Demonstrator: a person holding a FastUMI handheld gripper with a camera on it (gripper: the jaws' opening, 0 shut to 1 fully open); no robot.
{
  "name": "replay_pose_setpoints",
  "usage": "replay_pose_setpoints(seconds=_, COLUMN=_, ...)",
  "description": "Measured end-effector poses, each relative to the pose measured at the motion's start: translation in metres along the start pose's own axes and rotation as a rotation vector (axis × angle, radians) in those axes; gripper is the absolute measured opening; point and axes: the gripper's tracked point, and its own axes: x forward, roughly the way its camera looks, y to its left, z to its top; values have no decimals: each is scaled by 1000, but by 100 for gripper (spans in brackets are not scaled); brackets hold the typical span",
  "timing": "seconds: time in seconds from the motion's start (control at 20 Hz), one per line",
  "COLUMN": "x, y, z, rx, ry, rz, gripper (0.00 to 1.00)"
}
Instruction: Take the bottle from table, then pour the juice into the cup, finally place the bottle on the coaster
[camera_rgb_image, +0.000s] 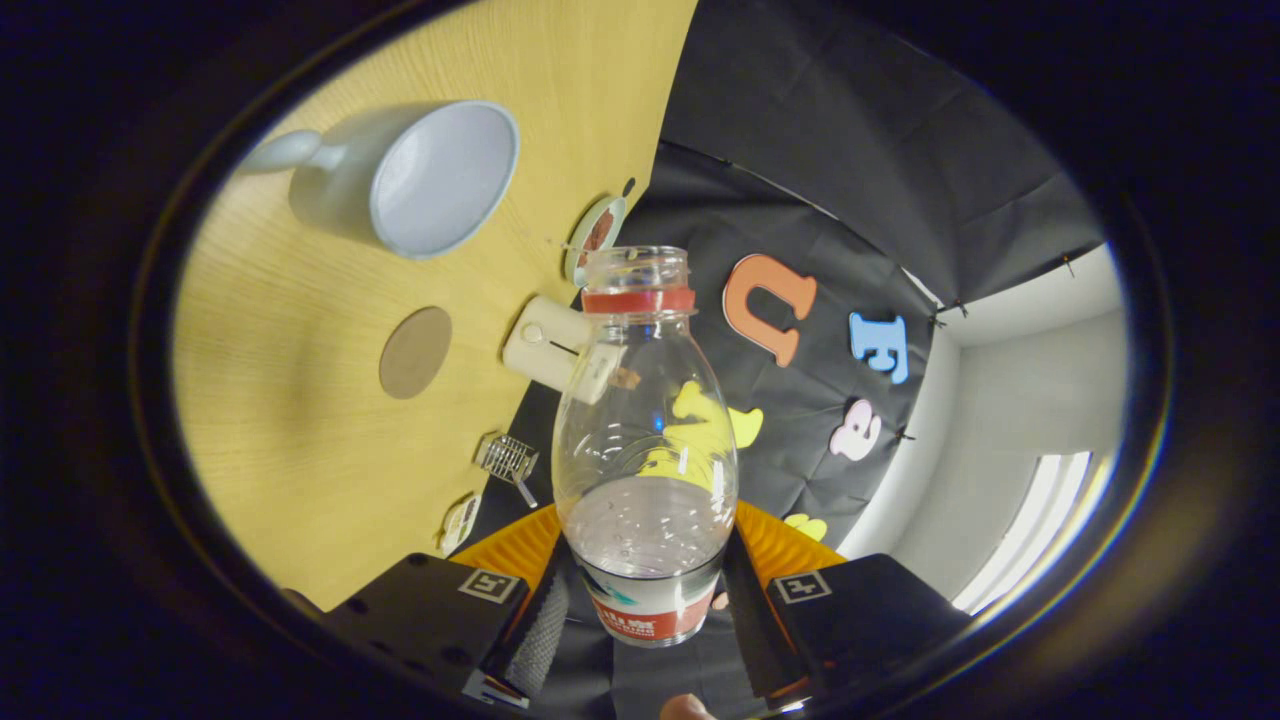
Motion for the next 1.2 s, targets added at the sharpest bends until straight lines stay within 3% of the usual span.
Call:
replay_pose_setpoints(seconds=0.45, x=-3, y=2, z=0, rx=27, ry=1, rz=10, gripper=78)
replay_pose_setpoints(seconds=0.8, x=-1, y=15, z=-2, rx=120, ry=15, rz=59, gripper=78)
replay_pose_setpoints(seconds=1.2, x=-11, y=25, z=1, rx=502, ry=33, rz=153, gripper=78)
